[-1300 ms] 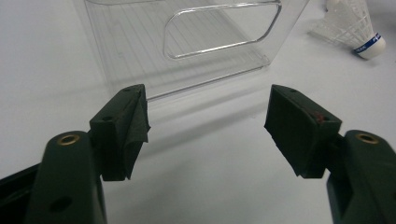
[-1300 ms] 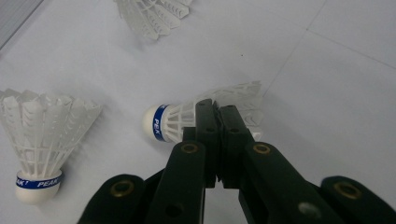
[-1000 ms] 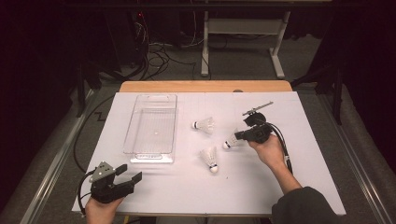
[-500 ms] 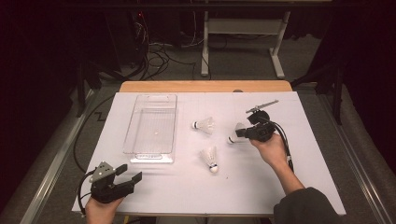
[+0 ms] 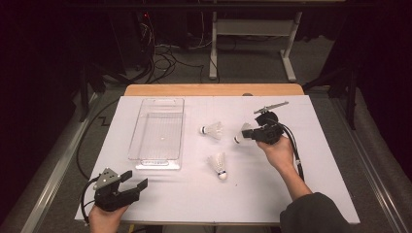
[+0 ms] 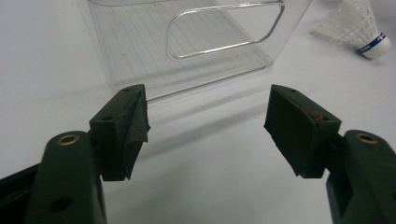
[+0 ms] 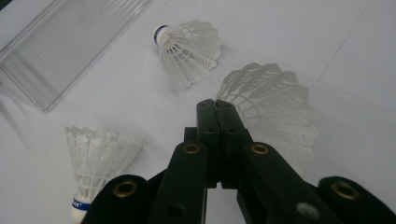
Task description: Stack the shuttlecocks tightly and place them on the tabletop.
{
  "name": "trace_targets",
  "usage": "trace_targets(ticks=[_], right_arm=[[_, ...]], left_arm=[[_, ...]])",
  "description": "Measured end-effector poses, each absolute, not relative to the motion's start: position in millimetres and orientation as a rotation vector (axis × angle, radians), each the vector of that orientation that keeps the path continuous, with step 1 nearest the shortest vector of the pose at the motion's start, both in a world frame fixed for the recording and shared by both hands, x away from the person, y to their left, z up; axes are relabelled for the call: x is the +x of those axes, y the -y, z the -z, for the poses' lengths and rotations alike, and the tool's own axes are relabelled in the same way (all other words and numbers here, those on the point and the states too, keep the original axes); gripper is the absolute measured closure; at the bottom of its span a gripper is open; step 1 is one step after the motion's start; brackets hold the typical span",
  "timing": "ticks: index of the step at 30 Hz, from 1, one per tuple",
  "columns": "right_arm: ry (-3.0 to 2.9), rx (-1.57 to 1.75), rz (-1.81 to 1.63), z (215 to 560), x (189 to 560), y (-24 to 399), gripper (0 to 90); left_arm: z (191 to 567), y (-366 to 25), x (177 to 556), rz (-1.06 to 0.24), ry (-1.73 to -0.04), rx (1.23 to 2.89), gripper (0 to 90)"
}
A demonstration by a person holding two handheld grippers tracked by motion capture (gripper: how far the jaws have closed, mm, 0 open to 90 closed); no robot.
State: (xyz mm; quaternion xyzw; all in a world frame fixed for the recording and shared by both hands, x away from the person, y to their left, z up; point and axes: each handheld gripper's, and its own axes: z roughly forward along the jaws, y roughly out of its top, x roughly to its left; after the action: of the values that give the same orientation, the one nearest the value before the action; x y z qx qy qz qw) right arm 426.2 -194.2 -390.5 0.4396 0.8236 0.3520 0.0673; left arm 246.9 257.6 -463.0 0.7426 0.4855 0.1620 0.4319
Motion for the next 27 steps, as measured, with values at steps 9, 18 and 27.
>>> trace_targets(ticks=[9, 18, 27], right_arm=[[-2.444, 1.345, -1.101, 393.2, 431.5, 191.9, 90.0], [-2.426, 1.368, -1.12, 397.7, 437.9, 187.2, 90.0], [-2.432, 1.374, -1.108, 401.8, 444.7, 176.2, 90.0]], left_arm=[[463.0, -257.8, 247.5, -0.403, -1.208, 1.854, 31.2], [463.3, -257.4, 247.9, -0.403, -1.206, 1.854, 31.4], [463.1, -257.4, 247.7, -0.403, -1.204, 1.86, 31.4]])
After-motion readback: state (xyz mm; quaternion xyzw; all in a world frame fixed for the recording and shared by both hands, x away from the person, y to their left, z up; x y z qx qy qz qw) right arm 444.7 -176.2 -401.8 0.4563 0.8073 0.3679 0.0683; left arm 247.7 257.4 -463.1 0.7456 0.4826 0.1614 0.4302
